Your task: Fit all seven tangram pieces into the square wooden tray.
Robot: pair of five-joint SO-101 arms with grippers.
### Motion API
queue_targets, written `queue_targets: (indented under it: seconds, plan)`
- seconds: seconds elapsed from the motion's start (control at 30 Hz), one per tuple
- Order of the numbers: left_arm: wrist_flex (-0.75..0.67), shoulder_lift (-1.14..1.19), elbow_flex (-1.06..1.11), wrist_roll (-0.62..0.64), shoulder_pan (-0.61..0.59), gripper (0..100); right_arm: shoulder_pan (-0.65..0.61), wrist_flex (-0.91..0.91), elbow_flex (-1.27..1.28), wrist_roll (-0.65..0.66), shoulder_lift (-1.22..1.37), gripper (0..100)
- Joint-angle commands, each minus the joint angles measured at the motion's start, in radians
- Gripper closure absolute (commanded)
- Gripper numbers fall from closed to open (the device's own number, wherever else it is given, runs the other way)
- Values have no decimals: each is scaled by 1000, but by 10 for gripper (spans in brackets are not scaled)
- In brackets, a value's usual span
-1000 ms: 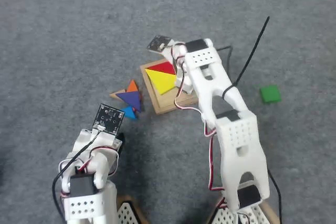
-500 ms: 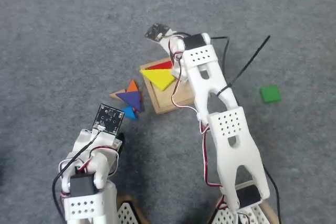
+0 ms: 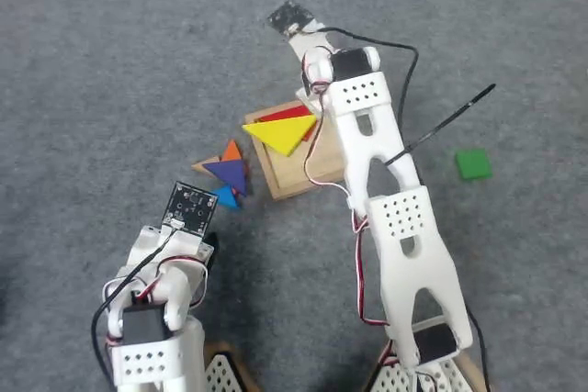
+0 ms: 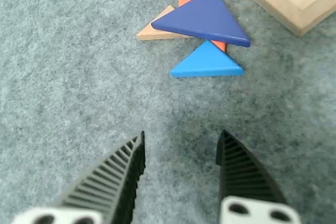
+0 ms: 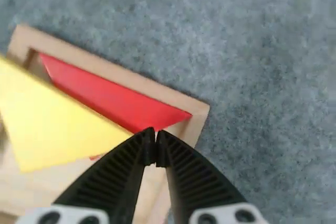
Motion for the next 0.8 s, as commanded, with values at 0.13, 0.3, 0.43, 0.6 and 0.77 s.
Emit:
queue_targets:
  seconds: [0.13, 0.3, 0.43, 0.6, 0.77]
  plan:
    - [9, -15, -8, -14, -6, 793, -157, -12, -71, -103, -51, 905]
    - [9, -15, -8, -14, -6, 793, -122, -150, 58, -278, -28, 792]
    - [9, -15, -8, -14, -6, 793, -124, -222, 75, -433, 16, 719]
    - [9, -15, -8, -14, -6, 793, -153, -222, 81, -477, 64, 686]
    - [9, -15, -8, -14, -6, 793, -185, -202, 75, -509, 82, 686]
